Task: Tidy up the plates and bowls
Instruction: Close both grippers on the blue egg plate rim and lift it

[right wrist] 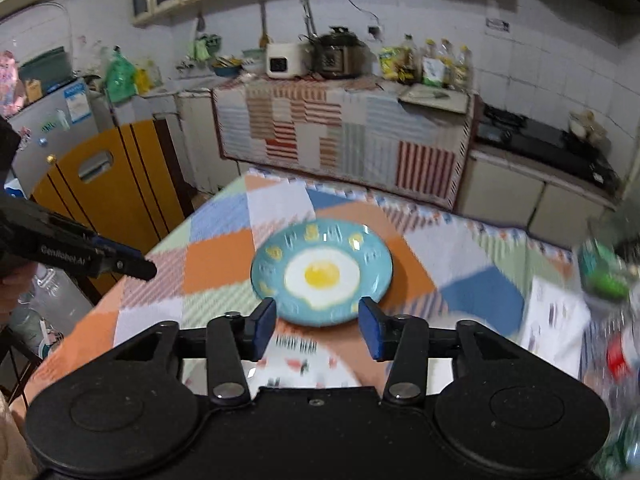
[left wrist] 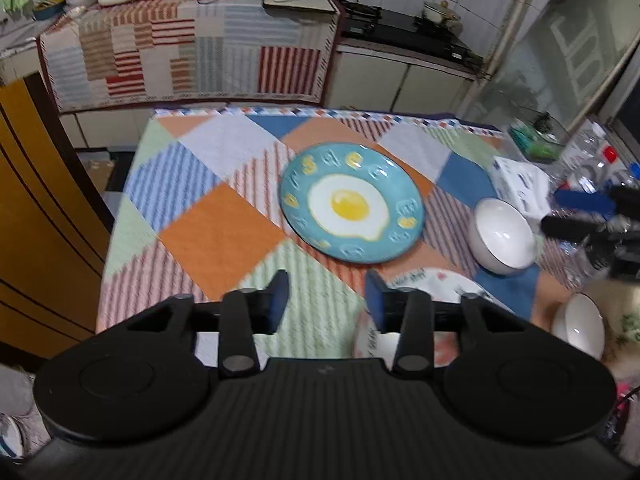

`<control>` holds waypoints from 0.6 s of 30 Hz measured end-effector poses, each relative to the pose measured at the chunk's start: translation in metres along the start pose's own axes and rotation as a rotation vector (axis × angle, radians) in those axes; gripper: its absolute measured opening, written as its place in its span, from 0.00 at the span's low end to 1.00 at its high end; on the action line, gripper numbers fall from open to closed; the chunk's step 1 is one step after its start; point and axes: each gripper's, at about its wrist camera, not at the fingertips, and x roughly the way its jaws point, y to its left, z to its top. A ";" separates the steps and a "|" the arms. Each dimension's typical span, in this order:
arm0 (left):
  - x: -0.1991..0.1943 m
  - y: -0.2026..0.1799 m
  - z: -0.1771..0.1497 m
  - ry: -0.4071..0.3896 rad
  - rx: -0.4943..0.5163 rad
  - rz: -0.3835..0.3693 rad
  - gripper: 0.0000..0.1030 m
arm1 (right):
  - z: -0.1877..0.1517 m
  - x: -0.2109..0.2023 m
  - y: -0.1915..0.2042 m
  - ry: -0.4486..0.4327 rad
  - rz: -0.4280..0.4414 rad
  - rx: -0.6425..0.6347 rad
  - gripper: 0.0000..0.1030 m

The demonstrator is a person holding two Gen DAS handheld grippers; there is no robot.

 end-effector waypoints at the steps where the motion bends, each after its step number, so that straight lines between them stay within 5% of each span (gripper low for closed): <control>1: 0.002 0.001 0.005 -0.002 0.011 0.010 0.42 | 0.008 0.002 -0.005 -0.017 0.010 0.003 0.58; 5: 0.015 0.001 0.020 -0.007 0.040 0.037 0.56 | 0.028 0.020 -0.026 -0.062 0.032 0.064 0.63; 8: 0.029 0.001 0.030 0.006 0.065 0.054 0.66 | 0.031 0.050 -0.046 -0.009 0.034 0.164 0.63; 18: 0.096 0.025 0.050 -0.001 0.055 0.013 0.71 | 0.011 0.151 -0.097 0.141 0.060 0.479 0.63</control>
